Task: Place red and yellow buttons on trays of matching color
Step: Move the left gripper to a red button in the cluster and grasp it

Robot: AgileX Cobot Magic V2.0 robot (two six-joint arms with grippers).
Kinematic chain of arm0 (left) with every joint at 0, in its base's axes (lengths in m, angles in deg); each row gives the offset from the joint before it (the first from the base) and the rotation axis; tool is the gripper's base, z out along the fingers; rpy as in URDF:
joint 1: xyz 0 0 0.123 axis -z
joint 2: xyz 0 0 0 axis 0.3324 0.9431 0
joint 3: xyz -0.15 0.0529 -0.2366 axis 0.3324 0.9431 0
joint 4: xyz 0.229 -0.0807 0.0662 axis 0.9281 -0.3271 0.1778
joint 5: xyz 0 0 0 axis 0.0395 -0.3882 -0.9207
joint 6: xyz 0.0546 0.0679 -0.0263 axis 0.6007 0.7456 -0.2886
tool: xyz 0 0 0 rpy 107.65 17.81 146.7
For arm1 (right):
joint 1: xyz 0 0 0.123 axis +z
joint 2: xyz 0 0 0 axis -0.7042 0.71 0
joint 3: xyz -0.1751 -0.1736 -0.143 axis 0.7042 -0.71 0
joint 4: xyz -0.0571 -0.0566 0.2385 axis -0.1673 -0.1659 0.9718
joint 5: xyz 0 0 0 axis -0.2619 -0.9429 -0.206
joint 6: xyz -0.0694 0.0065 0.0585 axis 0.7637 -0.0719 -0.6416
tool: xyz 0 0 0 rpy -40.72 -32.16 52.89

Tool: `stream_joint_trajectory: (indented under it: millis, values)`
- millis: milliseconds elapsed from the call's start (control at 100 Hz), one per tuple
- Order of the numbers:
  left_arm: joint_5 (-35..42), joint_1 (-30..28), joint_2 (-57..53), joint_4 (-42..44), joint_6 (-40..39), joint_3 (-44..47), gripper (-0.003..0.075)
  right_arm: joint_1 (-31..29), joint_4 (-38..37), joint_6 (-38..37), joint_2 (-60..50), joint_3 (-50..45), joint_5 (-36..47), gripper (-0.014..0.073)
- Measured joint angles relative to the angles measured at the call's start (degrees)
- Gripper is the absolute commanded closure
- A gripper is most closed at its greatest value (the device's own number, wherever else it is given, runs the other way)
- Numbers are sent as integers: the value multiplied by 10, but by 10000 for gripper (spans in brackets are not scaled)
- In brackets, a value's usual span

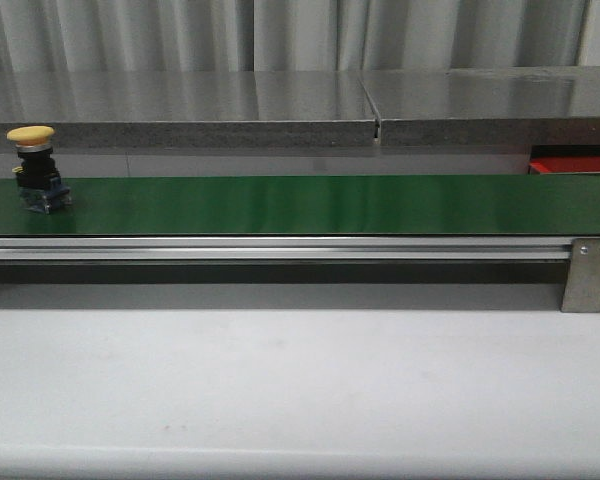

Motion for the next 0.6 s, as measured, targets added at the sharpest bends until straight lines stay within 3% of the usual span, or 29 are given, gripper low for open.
stream_joint_trajectory:
  millis: [600]
  values:
    - [49,0,24,-2,-5,0,121,0,0,1,0,0,0,712]
